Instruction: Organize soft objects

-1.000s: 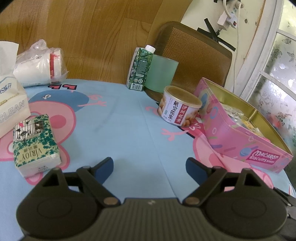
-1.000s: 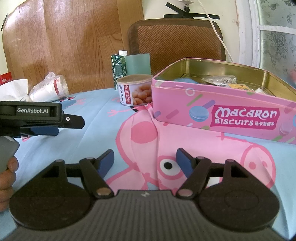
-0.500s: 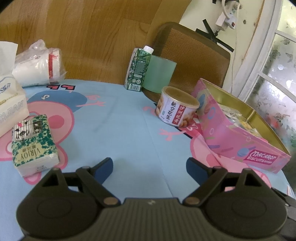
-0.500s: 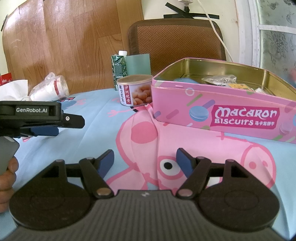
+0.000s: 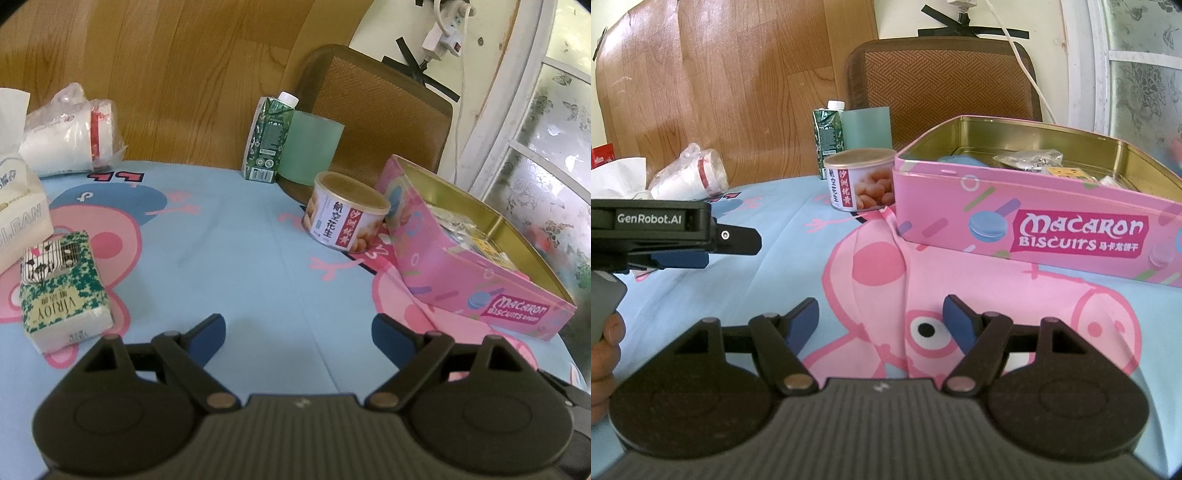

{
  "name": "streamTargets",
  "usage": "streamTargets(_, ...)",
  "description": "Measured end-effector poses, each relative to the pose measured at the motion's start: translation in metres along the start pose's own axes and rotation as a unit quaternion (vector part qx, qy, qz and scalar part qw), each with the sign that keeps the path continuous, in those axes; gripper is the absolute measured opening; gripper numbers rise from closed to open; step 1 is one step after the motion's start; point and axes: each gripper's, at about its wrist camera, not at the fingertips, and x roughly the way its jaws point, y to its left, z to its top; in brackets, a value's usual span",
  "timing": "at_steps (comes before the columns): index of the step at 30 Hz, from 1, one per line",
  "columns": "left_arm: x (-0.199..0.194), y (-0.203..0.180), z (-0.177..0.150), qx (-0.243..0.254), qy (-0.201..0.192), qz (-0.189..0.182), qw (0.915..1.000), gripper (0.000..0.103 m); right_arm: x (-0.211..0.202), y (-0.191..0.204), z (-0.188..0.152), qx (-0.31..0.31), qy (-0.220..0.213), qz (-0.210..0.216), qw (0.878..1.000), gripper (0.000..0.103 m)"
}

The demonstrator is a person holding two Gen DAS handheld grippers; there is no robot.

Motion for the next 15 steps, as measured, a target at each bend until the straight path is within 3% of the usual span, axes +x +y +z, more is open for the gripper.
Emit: streamTargets(15,0.0014,0.0014,0.0001,-0.006,0.003,-0.001,1.0,0.09,0.0001,-0.0018,0.0,0.005,-0.001,0.004,1.0,0.076)
